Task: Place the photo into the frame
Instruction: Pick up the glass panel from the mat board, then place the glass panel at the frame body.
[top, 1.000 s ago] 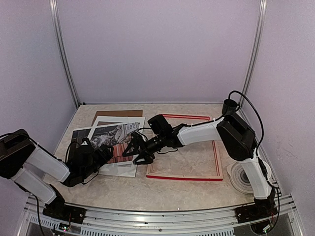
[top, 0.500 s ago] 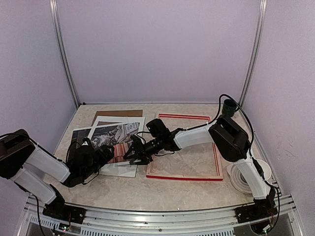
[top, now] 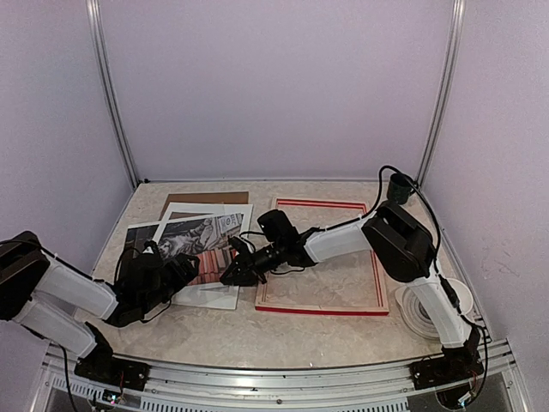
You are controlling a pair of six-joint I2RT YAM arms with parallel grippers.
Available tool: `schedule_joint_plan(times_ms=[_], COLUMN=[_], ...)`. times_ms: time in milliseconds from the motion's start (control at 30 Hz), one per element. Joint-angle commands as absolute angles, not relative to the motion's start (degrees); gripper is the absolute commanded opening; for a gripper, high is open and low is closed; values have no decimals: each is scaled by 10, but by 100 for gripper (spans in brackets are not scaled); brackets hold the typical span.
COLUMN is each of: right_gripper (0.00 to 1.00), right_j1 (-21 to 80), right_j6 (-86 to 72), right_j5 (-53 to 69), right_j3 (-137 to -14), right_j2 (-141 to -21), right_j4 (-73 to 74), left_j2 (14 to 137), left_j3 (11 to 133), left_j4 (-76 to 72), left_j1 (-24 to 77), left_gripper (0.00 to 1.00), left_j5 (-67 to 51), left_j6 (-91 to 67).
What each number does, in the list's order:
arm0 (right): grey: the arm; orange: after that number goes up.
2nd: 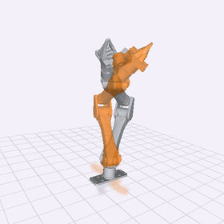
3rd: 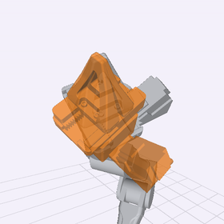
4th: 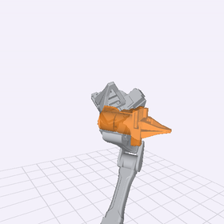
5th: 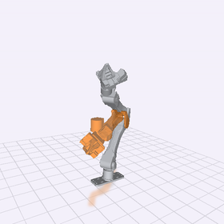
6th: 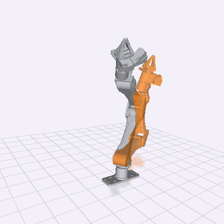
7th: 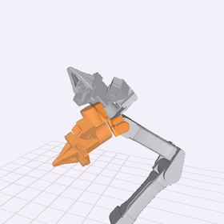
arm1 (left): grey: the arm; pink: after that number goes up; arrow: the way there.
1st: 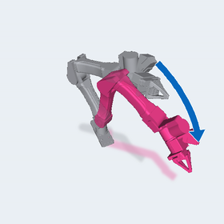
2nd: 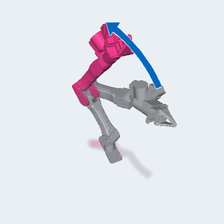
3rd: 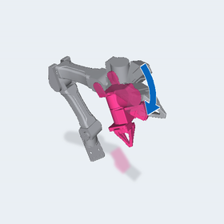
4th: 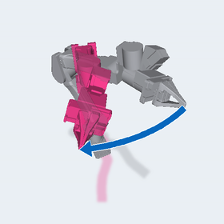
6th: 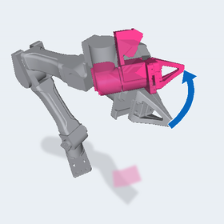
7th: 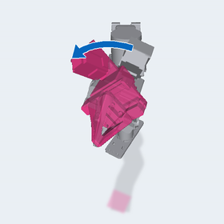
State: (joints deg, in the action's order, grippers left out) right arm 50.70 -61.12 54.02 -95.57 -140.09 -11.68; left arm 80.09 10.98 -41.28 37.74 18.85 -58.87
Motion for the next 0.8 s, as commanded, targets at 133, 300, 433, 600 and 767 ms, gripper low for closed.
schedule_joint_plan(times_ms=[133, 300, 433, 600, 767], right_gripper=[2, 0, 0, 0, 0], right_j1=[495, 488, 484, 479, 471], right_j6=[-592, -571, -578, -581, -593], right_j5=[546, 534, 531, 521, 523], right_j3=[-919, -899, -873, -836, -777], right_j2=[-1357, -1331, -1300, -1253, -1204], right_j4=[-133, -128, -157, -170, -210], left_j2=[734, 675, 613, 560, 548], left_j3=[110, 110, 110, 114, 114], left_j4=[-349, -309, -279, -247, -233], left_j1=[385, 386, 387, 390, 394], left_gripper=[99, 99, 99, 99, 99], left_j5=[203, 221, 230, 244, 255], left_j6=[-565, -554, -548, -538, -537])
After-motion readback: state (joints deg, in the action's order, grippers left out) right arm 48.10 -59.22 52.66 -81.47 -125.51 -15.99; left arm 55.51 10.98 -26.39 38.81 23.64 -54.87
